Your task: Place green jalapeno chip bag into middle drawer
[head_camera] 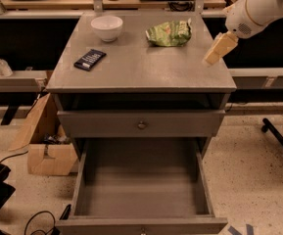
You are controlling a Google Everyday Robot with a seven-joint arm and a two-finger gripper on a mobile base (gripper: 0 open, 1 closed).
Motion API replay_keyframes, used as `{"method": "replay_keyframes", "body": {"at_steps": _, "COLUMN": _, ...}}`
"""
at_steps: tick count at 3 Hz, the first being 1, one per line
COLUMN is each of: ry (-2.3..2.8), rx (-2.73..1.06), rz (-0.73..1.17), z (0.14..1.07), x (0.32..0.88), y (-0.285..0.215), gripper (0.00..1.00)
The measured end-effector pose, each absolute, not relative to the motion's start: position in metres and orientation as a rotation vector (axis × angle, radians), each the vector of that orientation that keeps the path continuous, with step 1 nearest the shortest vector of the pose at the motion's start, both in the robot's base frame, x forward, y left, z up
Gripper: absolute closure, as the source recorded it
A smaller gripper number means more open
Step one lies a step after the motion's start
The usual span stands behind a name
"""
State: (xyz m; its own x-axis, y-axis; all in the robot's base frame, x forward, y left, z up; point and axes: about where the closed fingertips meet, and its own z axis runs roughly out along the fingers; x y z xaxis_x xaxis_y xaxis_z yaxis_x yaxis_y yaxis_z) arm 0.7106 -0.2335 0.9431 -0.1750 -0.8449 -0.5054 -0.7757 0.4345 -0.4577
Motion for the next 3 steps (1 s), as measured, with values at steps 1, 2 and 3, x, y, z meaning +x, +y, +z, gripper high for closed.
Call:
{"method": "replay_keyframes", "body": {"at_steps": 1, "ry": 1.953, "rx": -1.295, "rz": -0.111, "z": 0.933, "x": 0.733, "y": -0.239, "gripper": 0.0}}
{"method": "replay_keyframes", "body": {"at_steps": 2, "ry": 1.905, "rx": -1.27, "rz": -0.092, "z": 0.917, "x": 0.773, "y": -0.239, "gripper": 0.0}}
{"method": "replay_keyframes", "body": {"at_steps": 3, "ry": 1.84, "rx": -1.223, "rz": -0.065, "z": 0.911, "x": 0.818, "y": -0.231, "gripper": 0.0}}
